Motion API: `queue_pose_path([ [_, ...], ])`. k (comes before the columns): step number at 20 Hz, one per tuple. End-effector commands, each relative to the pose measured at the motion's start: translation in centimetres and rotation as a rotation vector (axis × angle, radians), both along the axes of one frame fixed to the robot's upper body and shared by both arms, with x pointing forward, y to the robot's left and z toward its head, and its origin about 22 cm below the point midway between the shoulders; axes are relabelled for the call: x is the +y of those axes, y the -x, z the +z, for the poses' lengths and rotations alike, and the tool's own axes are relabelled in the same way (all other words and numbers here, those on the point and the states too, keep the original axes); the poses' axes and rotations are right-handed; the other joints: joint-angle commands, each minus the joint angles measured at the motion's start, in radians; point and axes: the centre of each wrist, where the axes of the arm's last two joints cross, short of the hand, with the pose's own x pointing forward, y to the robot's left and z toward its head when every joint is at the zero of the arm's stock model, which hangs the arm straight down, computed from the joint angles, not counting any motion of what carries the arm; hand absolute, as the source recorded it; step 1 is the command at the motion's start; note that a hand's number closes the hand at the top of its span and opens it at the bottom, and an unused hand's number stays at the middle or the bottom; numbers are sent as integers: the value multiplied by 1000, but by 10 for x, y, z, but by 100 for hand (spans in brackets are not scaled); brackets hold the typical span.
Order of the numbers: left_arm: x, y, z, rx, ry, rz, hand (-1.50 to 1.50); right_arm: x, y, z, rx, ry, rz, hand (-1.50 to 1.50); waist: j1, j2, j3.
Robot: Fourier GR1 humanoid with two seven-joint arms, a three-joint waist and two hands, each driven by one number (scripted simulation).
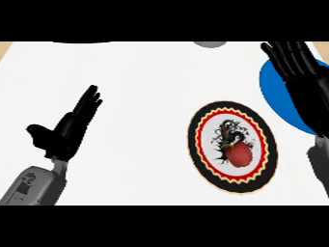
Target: Pick the bell pepper from the plate and place it in the plate
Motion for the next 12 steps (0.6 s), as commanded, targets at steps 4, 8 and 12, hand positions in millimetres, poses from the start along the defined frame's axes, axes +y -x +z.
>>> queue_pose_path([
  [4,46,16,-7,-18,-130,120,0,67,24,-46,130,112,66,150,35,5,2],
  [8,58,21,-17,58,-155,173,0,28,11,-28,-217,530,-227,150,2,-18,-7],
  [12,69,36,-29,49,-139,198,0,81,72,-133,-187,247,-266,-150,11,7,5],
])
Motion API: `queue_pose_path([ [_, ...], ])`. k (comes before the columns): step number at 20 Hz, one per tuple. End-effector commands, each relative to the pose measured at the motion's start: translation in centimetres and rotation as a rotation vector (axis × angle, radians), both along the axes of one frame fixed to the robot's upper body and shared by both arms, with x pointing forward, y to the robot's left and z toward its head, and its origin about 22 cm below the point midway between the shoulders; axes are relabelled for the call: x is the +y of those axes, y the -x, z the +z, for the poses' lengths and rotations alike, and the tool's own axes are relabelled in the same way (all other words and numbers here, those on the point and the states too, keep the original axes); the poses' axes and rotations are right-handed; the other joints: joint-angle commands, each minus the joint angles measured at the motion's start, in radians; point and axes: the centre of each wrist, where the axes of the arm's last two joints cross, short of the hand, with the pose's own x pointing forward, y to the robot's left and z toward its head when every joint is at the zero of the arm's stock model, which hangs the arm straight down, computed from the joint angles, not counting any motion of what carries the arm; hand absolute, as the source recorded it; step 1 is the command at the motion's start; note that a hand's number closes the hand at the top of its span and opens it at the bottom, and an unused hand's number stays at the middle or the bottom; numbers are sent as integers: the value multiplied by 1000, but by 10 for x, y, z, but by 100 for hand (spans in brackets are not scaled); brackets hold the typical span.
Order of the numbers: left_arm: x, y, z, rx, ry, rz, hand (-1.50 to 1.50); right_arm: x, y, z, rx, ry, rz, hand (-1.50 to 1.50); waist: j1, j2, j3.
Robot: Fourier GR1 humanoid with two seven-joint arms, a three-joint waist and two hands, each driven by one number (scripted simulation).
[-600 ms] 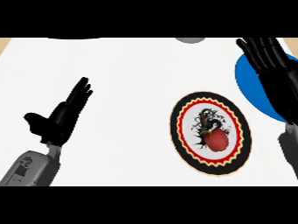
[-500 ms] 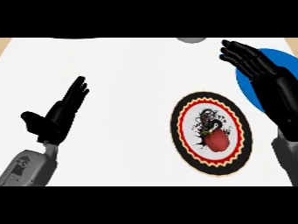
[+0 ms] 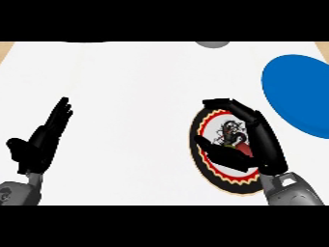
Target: Pick the bell pepper from the plate and place it in the plate
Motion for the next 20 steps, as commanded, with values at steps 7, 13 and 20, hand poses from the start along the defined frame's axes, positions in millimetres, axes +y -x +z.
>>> queue_pose_path([
  [7,10,7,-15,6,-31,37,0,2,73,-95,-232,108,-149,-150,-12,7,3],
  [13,6,9,-6,-1,-23,32,0,-27,111,-85,-200,251,-301,-150,-15,4,2],
  [20,17,12,-3,11,-15,23,0,-57,119,-52,24,623,-335,-150,-9,4,-2],
])
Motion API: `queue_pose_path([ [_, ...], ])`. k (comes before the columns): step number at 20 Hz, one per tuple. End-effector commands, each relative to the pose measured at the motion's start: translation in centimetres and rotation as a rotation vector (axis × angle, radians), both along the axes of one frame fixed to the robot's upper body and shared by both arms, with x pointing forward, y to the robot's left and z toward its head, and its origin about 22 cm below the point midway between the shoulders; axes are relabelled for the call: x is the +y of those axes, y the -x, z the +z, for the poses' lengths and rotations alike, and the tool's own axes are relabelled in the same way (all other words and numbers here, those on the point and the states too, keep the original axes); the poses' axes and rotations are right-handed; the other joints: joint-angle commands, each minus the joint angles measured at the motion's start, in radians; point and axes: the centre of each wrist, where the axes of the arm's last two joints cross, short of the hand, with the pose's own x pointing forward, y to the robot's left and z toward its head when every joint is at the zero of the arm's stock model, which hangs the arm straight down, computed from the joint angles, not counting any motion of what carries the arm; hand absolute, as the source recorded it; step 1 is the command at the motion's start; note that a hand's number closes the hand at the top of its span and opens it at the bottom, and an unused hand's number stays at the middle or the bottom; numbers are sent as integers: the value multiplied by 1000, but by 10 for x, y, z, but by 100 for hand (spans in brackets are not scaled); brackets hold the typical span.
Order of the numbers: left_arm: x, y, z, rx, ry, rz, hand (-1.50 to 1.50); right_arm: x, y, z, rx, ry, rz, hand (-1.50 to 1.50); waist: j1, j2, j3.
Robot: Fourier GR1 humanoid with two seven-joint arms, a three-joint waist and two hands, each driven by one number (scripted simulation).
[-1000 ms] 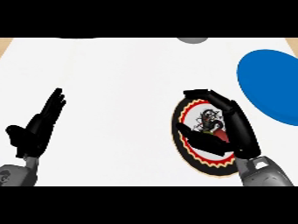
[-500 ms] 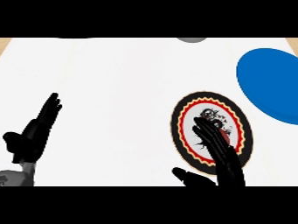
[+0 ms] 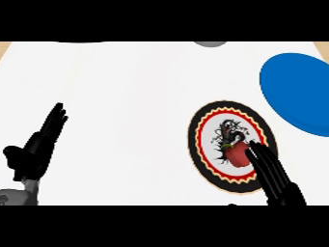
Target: Pick the bell pepper from the plate and place it in the plate
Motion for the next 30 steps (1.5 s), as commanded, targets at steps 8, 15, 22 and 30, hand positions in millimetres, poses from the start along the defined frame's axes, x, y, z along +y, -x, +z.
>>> queue_pose_path([
  [8,14,1,4,3,19,-9,0,12,-1,47,305,244,-162,-150,13,3,2],
  [15,15,12,3,0,10,-20,0,29,-35,50,369,319,-227,-150,19,3,3],
  [22,-9,-8,8,-6,9,-12,0,21,-44,30,436,366,-244,-150,13,3,3],
  [30,-19,-2,-2,-7,23,-5,0,42,-63,14,439,436,-284,-150,14,3,3],
])
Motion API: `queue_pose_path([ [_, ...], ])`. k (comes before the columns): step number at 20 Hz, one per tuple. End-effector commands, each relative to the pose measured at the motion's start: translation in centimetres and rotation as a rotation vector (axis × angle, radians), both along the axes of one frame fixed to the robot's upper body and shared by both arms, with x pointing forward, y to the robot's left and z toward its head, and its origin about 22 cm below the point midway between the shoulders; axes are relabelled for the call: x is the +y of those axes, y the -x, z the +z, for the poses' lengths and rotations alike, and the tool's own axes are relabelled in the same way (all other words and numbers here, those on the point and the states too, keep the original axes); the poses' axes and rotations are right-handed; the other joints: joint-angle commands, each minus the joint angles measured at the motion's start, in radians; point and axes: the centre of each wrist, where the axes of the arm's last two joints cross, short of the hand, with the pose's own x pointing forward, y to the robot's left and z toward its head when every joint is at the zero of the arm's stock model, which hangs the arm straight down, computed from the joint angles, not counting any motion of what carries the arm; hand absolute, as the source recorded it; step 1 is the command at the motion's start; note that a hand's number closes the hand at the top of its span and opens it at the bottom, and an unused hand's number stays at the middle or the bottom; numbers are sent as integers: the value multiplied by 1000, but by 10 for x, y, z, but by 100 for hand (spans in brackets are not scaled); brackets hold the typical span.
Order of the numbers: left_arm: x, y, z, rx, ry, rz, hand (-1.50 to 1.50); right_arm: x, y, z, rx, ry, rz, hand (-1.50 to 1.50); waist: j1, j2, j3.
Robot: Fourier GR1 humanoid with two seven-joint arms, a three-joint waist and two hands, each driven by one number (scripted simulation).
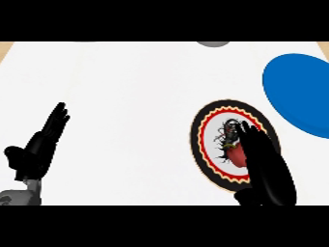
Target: Pick the bell pepper from the plate and place it in the plate
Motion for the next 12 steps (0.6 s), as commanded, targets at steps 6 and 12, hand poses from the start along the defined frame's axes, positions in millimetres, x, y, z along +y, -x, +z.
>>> queue_pose_path([
  [6,5,-4,-10,3,4,-5,0,-27,-34,-31,9,38,-34,-150,0,1,0],
  [12,7,-6,-5,-6,-4,13,0,-14,-43,-25,69,41,81,150,1,0,0],
])
